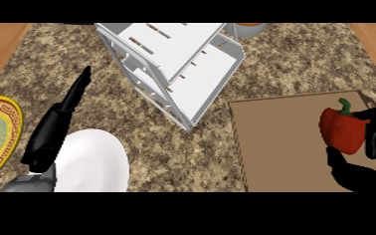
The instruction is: Pick the bell pepper from the tray and place it in the tiered basket
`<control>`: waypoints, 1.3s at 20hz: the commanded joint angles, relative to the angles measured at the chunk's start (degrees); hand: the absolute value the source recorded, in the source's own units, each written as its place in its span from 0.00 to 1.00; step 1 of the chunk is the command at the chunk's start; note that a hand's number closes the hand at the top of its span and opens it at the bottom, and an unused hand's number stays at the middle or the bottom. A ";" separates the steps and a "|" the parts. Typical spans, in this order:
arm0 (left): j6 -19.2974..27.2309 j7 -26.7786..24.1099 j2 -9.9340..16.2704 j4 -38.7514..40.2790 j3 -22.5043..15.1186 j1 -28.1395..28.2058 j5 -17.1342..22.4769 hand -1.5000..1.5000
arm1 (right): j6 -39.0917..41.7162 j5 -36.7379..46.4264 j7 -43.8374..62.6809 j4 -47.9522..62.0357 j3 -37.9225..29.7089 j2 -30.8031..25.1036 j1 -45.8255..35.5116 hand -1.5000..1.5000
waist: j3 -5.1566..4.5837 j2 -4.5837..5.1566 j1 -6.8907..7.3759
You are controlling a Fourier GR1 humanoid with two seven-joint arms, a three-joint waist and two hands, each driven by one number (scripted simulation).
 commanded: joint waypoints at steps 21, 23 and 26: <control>1.31 -1.05 -3.28 1.63 -2.85 -0.81 -2.99 0.50 | -3.14 -0.36 15.79 43.99 -6.65 14.01 -62.63 1.00 | 0.00 0.51 2.41; 0.60 -2.29 -2.12 3.40 -1.40 -1.32 -2.33 0.50 | -4.69 -0.65 13.33 49.14 -7.73 14.03 -63.96 1.00 | 0.01 0.61 1.85; -0.47 -2.93 -1.36 4.02 -0.72 -2.18 -1.52 0.50 | -10.80 -2.02 13.50 58.70 -4.70 14.04 -67.04 1.00 | -0.02 0.73 2.66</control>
